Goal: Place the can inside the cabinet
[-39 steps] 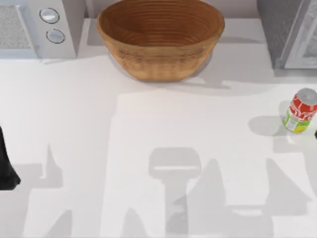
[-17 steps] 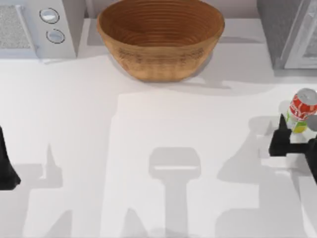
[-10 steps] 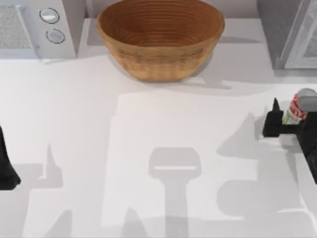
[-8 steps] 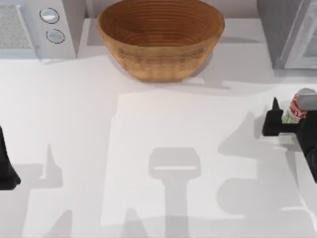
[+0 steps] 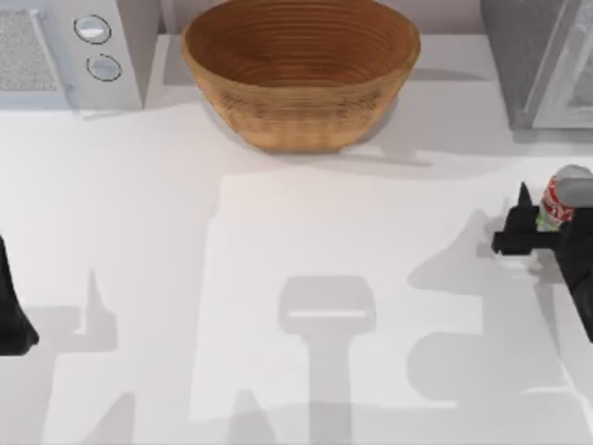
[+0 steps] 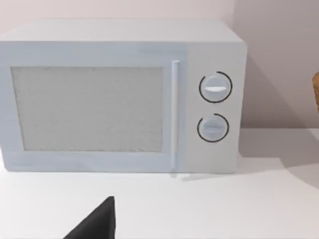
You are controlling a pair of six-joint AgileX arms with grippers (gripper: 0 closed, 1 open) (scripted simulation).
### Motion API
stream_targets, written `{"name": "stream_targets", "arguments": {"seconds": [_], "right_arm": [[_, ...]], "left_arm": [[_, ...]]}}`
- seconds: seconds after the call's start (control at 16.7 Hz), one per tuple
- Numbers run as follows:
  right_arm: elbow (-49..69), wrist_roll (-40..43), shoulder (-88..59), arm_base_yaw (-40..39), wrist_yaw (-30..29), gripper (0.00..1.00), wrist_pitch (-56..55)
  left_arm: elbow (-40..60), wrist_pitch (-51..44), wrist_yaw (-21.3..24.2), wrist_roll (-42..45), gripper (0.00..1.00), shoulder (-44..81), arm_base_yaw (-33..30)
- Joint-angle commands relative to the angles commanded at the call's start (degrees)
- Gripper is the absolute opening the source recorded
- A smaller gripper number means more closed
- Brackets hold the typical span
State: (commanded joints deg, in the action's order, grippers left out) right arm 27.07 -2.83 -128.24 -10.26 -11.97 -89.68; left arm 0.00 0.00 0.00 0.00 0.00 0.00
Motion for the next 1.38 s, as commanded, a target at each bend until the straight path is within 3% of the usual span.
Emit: {"name": "stream_targets", "arguments": {"seconds": [0.48,1.08,1.38], "right_arm": [[0.0,0.0,0.0,0.0,0.0,0.02,0.0],[0.0,-0.1,0.2,0.0,0.0,0.0,0.1],[1.3,-0.1,8.9,-0.1,0.2,0.0,9.1]], "left_arm": [[0.0,0.0,0.0,0.0,1.0,0.0,0.0],[0.0,0.0,0.0,0.0,1.0,0.0,0.0],[0.0,0.0,0.0,0.0,1.0,0.0,0.0]]}}
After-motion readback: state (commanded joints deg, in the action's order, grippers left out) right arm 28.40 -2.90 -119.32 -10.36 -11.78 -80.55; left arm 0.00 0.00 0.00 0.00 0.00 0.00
